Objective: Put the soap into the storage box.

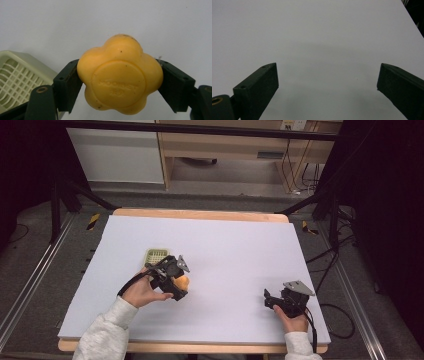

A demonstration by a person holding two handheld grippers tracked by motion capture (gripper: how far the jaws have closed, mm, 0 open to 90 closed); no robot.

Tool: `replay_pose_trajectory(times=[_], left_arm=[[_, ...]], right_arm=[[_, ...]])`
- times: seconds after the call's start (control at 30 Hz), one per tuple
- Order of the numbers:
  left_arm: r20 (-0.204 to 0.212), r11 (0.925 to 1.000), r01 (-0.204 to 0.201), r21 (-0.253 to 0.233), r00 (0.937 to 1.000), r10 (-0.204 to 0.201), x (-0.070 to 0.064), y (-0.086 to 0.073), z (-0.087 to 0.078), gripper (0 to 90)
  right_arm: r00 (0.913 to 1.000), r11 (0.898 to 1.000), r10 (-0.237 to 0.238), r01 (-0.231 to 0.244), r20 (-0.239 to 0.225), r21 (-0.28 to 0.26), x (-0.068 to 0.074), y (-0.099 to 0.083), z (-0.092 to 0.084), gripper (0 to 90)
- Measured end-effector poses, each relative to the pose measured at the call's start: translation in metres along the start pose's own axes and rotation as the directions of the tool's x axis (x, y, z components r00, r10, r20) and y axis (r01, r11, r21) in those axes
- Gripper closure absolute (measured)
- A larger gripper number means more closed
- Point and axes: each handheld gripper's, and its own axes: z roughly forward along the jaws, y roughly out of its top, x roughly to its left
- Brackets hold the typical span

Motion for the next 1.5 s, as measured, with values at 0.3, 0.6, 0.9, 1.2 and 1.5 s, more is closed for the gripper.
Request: replay_pose_trajectory(times=[0.3, 0.6, 0.9, 1.2, 1.5], left_arm=[[-0.032, 0.9973, 0.066, -0.032, 0.9973, -0.067, 0.017, -0.009, -0.009, 25.0], [-0.057, 0.9937, 0.107, -0.033, 0.9925, -0.109, 0.032, -0.015, -0.017, 25.0], [-0.083, 0.9826, 0.179, -0.049, 0.9796, -0.183, 0.049, -0.022, -0.019, 25.0], [-0.117, 0.9664, 0.252, -0.051, 0.9595, -0.256, 0.065, -0.028, -0.013, 25.0], [-0.138, 0.956, 0.293, -0.019, 0.9463, -0.292, 0.078, -0.031, -0.003, 25.0]], right_arm=[[1.0, 1.0, 0.001, -0.001, -0.001, 0.001, 0.0, 0.0, 0.0, 4.2], [1.0, 1.0, 0.002, -0.002, -0.001, 0.001, 0.0, 0.0, 0.0, 4.2], [1.0, 1.0, 0.0, 0.0, -0.001, 0.0, 0.0, 0.0, 0.0, 4.2], [1.0, 1.0, 0.001, -0.001, -0.001, 0.001, 0.0, 0.0, 0.0, 4.2], [1.0, 1.0, 0.0, 0.0, -0.002, 0.001, 0.0, 0.0, 0.0, 4.2]])
